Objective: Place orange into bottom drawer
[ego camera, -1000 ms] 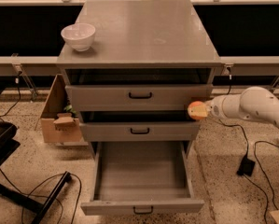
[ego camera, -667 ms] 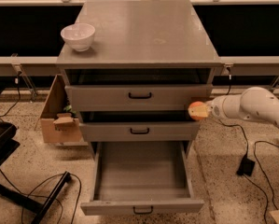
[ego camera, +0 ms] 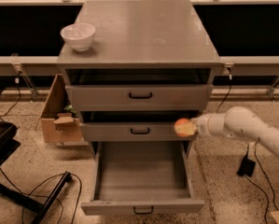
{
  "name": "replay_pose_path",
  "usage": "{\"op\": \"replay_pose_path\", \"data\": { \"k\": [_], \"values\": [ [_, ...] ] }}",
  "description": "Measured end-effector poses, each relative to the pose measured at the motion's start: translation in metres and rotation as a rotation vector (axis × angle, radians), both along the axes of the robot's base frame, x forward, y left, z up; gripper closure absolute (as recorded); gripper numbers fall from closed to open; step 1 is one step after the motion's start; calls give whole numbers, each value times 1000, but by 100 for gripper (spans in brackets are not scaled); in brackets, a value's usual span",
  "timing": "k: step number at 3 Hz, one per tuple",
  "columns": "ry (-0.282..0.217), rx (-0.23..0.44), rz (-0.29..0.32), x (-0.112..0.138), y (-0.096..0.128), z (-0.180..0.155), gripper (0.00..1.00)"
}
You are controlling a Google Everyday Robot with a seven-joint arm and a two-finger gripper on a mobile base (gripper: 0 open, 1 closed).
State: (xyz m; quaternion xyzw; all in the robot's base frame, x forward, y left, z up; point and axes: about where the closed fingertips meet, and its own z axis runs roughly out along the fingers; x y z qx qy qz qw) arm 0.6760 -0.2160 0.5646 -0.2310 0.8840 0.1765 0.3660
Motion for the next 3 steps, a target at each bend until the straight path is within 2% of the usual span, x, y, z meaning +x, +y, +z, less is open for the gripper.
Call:
{"op": "replay_pose_path", "data": {
  "k": [1, 2, 3],
  "values": [
    [24, 131, 95, -20, 45, -68, 100],
    [11, 251, 188, -16, 85, -121, 100],
    [58, 327, 220, -9, 113, -197, 100]
  ]
}}
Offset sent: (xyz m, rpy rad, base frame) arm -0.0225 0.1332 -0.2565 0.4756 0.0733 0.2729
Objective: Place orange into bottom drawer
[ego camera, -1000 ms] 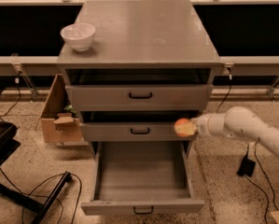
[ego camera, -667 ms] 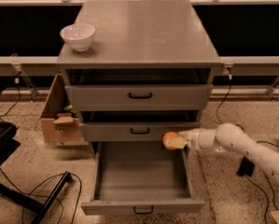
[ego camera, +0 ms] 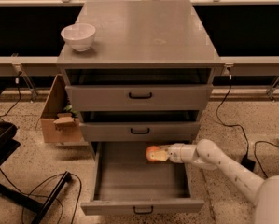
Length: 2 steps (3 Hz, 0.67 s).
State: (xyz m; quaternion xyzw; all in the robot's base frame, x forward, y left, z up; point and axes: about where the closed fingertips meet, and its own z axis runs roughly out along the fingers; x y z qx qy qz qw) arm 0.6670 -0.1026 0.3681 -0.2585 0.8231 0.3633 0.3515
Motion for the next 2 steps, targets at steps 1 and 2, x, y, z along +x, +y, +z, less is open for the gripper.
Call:
{"op": "replay_pose_path", "data": {
  "k": [1, 2],
  "values": [
    [34, -43, 34, -2, 22, -65, 100],
    [59, -102, 18, -9, 34, -120, 100]
  ]
}}
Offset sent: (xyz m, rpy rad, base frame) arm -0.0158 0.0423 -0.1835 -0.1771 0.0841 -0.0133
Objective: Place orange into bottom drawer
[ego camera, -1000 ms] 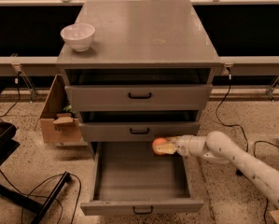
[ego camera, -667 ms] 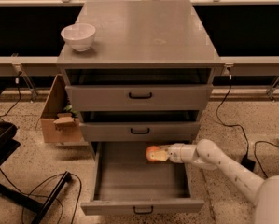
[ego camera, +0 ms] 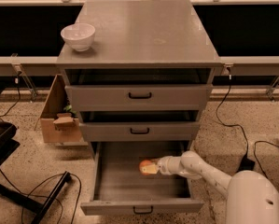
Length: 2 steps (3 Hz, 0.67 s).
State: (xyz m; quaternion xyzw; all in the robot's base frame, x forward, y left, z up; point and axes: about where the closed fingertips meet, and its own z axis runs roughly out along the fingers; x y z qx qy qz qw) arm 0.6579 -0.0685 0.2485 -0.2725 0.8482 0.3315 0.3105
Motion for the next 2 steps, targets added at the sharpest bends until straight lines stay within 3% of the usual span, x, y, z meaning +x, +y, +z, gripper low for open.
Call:
{"op": "replay_pose_path", "data": {
  "k": [2],
  "values": [
    [58, -104, -82, -8, 23, -75, 100]
  ]
}}
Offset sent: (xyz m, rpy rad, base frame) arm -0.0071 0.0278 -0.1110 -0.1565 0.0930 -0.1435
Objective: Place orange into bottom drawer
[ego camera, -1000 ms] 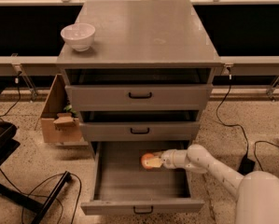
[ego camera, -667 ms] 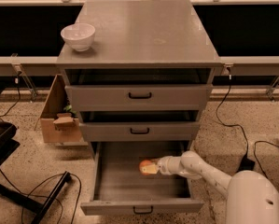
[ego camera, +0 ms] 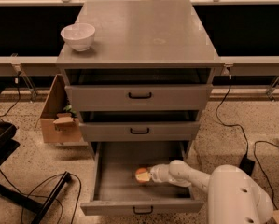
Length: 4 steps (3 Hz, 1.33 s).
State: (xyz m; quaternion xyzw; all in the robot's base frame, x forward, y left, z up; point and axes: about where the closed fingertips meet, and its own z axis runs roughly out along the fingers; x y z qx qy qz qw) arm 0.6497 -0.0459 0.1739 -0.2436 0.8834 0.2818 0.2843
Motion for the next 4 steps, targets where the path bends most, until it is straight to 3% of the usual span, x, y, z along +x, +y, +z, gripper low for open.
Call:
{"op": "replay_pose_path", "data": {
  "k": [1, 2, 4],
  "values": [
    [25, -50, -18, -4, 10, -22, 100],
    [23, -56, -21, -2, 11, -24, 82],
    [23, -56, -21, -2, 11, -24, 35]
  ]
}}
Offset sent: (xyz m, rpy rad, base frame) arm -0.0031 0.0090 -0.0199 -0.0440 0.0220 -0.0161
